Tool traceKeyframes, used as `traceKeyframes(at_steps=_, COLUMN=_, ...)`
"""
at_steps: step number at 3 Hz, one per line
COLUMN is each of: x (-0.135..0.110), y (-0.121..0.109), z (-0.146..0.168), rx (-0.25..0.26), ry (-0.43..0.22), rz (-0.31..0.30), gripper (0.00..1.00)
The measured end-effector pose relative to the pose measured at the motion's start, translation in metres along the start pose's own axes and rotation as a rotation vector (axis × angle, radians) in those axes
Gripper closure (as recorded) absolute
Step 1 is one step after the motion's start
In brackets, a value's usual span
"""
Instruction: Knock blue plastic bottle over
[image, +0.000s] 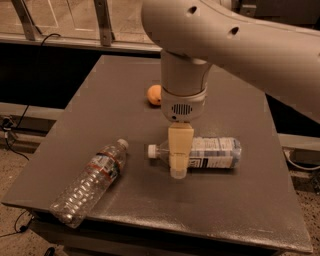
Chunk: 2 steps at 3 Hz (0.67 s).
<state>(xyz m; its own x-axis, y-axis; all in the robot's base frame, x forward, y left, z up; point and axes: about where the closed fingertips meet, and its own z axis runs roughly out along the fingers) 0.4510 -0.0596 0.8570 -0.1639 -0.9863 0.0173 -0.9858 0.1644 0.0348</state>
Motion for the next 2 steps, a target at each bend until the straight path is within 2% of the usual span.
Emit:
traceKeyframes(at_steps=1, x=0.010, y=-0.011, z=-0.015, rx=0.029, ry=-0.109, rz=-0.034, gripper=0.00)
traceKeyframes(at_steps=2, x=0.027, y=-0.016, z=-0.029, rx=0.055, ry=-0.161, rz=-0.132, gripper=0.00)
